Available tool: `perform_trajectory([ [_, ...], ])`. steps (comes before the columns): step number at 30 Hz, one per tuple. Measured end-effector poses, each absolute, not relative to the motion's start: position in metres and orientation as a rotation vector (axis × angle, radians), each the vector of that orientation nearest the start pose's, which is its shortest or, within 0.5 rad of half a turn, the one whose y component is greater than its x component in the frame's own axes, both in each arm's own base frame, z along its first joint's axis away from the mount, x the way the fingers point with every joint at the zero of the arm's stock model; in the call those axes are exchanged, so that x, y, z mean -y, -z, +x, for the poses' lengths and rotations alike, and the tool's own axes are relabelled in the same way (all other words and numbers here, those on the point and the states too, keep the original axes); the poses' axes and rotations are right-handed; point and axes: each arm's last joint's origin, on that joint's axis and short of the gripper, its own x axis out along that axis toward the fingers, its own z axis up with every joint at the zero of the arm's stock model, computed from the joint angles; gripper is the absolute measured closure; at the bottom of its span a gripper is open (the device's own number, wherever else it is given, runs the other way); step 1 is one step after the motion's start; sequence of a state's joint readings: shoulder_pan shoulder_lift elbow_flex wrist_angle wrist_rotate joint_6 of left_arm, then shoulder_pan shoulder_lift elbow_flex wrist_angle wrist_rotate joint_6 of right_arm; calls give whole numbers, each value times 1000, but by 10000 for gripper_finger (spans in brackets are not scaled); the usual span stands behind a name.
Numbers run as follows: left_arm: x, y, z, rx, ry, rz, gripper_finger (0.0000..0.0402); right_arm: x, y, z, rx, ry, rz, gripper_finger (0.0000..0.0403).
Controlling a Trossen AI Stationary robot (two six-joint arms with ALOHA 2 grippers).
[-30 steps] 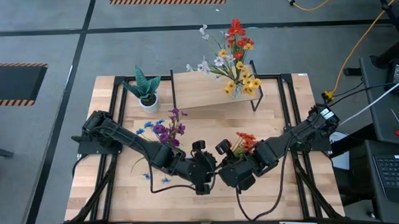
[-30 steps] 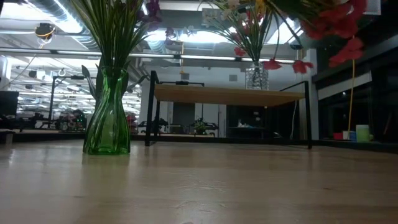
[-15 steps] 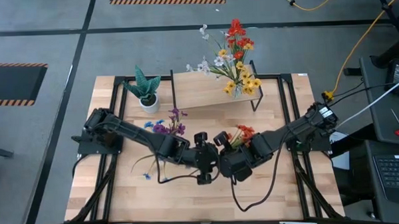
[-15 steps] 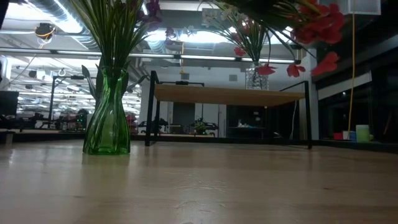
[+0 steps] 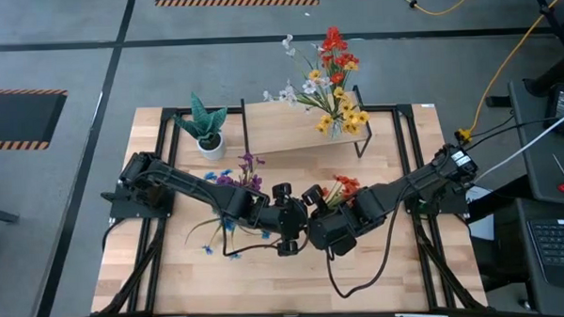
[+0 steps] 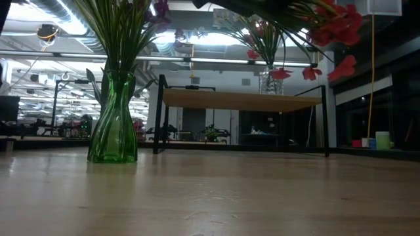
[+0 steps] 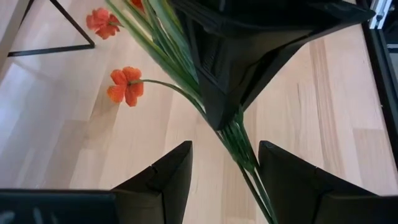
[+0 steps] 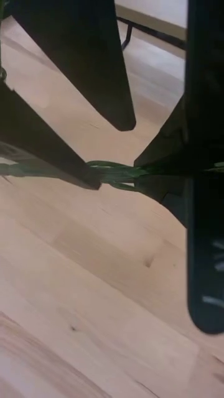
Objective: Pick and place flowers into a vace then onto a shelf
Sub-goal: Put the orange flowers into the green transparent vase
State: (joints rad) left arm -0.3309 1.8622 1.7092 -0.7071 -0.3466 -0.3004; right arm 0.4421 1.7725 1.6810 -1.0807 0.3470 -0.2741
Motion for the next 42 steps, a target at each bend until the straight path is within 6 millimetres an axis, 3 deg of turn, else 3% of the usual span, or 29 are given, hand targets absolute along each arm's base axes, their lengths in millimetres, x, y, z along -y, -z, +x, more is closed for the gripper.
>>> perform_trajectory([
  [9,124,-306,390,-798,-135,2,228,-145,-315,330,-1051,-214,-700,401],
  [21,123,-305,389,-810,-138,8,280,-145,-316,331,-1042,-201,-703,401],
  [31,123,-305,389,-813,-130,3,285,-145,-317,332,-1029,-201,-697,401],
  [42,119,-305,390,-822,-134,10,346,-145,-317,332,-1028,-201,-695,401],
])
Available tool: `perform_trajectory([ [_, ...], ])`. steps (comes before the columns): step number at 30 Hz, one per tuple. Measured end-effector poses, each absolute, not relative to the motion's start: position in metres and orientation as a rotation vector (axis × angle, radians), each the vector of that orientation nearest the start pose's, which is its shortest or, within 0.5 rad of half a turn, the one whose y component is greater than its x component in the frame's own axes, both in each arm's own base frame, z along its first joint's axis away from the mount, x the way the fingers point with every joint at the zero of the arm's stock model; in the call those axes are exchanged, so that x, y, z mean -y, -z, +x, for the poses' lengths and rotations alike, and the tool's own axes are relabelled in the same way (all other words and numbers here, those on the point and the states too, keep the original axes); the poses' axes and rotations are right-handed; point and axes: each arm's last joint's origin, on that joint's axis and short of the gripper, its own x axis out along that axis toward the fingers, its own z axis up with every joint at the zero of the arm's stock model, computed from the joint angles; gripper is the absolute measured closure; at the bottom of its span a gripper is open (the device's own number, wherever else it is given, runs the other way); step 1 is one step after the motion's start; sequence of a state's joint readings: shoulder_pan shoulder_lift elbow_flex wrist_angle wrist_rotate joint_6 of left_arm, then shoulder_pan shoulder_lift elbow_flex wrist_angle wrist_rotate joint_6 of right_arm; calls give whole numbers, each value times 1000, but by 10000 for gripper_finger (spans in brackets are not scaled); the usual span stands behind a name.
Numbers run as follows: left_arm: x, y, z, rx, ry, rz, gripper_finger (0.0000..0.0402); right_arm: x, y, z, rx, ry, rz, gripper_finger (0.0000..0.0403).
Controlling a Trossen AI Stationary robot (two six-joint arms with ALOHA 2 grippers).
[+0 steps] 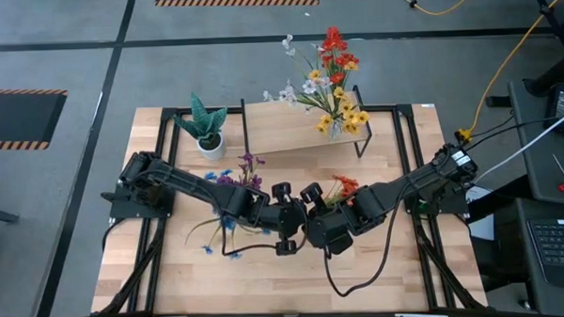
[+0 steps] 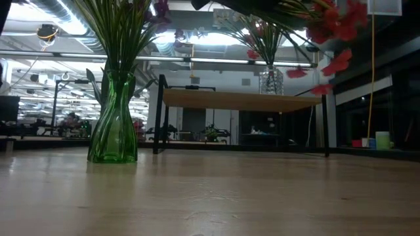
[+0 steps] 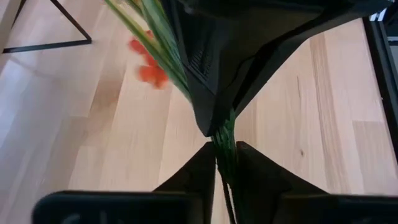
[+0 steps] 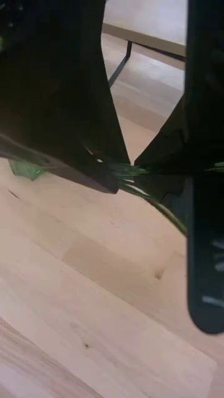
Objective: Pick and place flowers into a vace then onto a shelf
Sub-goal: Put the orange flowers into the green transparent vase
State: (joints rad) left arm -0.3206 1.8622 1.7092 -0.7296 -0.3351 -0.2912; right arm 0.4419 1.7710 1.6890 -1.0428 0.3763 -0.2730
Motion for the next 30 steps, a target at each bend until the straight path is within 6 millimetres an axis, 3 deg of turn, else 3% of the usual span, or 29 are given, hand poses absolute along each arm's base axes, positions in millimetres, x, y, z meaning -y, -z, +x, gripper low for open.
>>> perform_trajectory([
  [7,117,-305,391,-830,-116,28,389,-145,-316,332,-1029,-202,-689,400],
  [11,117,-305,391,-829,-120,19,390,-145,-316,332,-1029,-202,-689,388],
  [22,116,-304,391,-829,-139,2,397,-148,-333,322,-965,-212,-670,258],
  [30,117,-307,394,-787,-132,-13,398,-151,-368,285,-878,-227,-630,218],
])
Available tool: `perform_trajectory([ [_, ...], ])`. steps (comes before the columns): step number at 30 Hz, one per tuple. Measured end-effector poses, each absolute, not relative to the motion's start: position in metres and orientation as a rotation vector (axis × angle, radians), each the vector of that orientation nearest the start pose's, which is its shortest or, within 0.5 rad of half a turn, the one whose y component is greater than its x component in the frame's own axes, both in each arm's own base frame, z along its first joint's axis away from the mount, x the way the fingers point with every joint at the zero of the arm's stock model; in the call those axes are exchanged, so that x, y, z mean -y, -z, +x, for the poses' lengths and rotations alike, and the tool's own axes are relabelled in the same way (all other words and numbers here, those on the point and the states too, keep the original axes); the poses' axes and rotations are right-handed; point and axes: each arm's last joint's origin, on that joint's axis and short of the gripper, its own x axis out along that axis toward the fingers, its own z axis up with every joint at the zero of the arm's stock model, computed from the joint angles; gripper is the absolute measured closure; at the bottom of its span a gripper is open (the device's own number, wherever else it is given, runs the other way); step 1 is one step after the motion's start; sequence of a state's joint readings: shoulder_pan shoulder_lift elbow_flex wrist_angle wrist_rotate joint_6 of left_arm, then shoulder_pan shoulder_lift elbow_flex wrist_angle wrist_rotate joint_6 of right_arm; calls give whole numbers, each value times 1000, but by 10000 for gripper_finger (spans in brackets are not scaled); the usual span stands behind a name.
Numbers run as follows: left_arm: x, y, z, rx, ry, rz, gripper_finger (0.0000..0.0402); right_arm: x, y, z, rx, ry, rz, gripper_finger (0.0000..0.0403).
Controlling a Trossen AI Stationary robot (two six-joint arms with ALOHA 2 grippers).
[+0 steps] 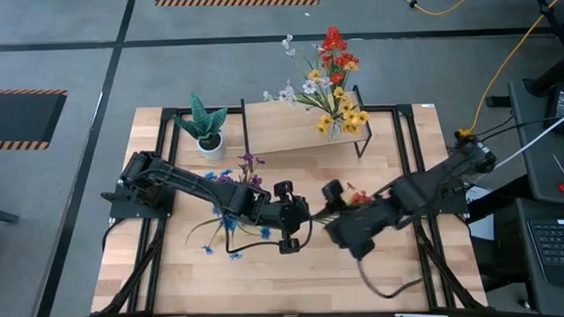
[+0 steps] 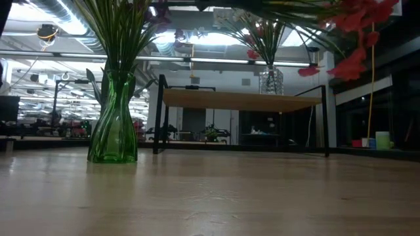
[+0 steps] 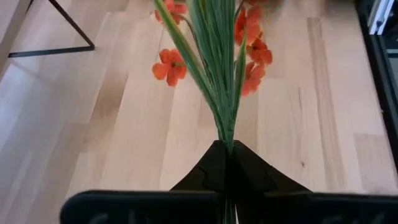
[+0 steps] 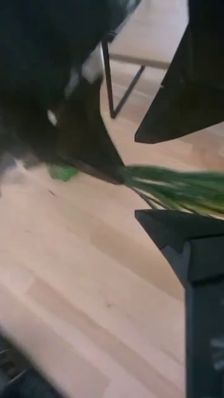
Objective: Pick and place flowers into a vace then onto a shelf
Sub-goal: Put the orange flowers into the green transparent vase
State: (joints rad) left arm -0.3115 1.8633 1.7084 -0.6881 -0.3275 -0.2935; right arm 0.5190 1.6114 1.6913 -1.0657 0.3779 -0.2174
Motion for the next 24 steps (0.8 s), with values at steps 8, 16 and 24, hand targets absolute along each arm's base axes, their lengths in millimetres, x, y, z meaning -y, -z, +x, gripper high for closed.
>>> perform_trajectory([
  [8,117,-329,396,-716,-145,1,398,-145,-424,225,-639,-255,-554,264],
  [16,110,-380,390,-601,-273,204,398,-157,-428,201,-598,-330,-547,388],
  [24,94,-442,347,-441,-399,218,398,-172,-397,196,-686,-381,-614,399],
])
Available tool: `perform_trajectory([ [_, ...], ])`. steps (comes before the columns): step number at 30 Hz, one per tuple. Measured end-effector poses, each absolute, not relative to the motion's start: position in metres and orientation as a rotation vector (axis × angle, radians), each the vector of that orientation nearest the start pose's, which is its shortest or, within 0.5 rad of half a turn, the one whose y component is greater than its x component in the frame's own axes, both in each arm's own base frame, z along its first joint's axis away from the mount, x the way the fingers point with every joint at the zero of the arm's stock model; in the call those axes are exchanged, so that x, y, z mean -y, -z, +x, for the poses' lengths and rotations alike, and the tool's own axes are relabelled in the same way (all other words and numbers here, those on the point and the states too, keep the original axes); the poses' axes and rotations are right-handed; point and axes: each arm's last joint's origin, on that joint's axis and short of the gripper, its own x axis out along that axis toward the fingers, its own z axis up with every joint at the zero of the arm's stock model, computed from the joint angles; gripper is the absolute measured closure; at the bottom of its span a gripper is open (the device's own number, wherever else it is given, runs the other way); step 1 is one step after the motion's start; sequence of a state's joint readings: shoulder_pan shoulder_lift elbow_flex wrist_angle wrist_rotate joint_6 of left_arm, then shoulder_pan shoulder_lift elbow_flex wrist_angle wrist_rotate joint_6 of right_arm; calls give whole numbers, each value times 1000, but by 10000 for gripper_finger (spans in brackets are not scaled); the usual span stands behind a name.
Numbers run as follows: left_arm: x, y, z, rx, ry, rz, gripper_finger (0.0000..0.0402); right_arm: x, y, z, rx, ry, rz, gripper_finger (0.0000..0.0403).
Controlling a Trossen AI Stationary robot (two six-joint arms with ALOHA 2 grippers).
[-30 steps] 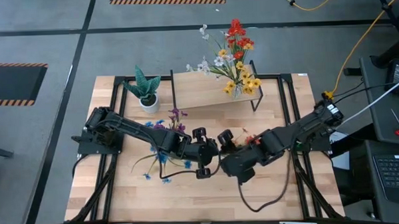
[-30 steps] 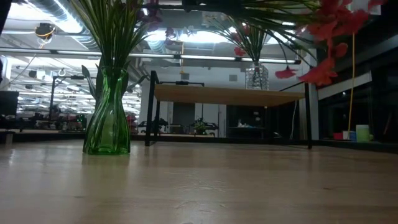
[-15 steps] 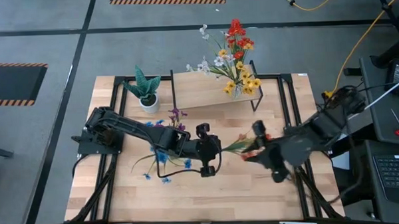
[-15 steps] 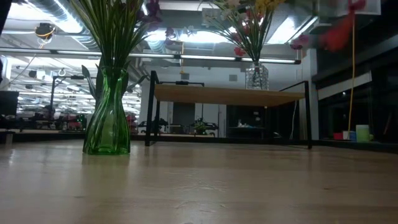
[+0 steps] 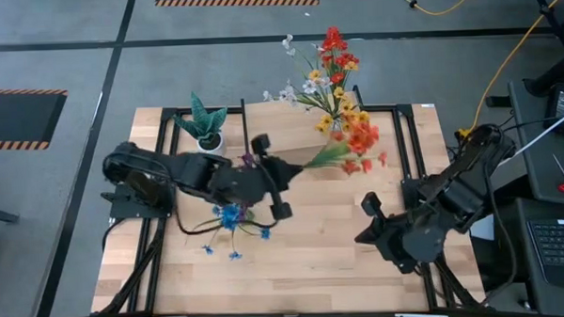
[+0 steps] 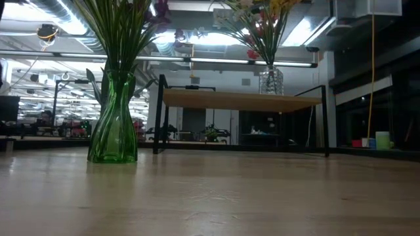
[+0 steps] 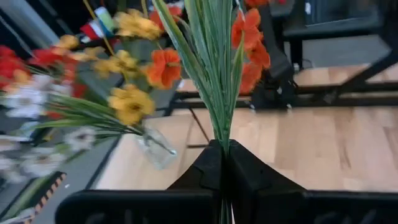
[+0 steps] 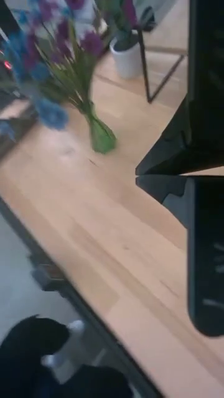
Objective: Pick and place flowers into a vace then onto a shelf
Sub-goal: Put the orange flowers into the green transparent vase
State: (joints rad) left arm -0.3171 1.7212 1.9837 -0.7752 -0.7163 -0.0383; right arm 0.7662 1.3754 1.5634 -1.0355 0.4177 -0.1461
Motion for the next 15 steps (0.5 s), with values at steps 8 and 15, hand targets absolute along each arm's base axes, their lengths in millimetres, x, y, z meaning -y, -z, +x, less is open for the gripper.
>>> perform_trajectory([
  [8,106,-437,318,-345,-449,245,398,-170,-349,192,-653,-391,-617,400],
  [15,114,-412,306,-83,-421,232,398,-147,-326,175,-360,-381,-540,401],
])
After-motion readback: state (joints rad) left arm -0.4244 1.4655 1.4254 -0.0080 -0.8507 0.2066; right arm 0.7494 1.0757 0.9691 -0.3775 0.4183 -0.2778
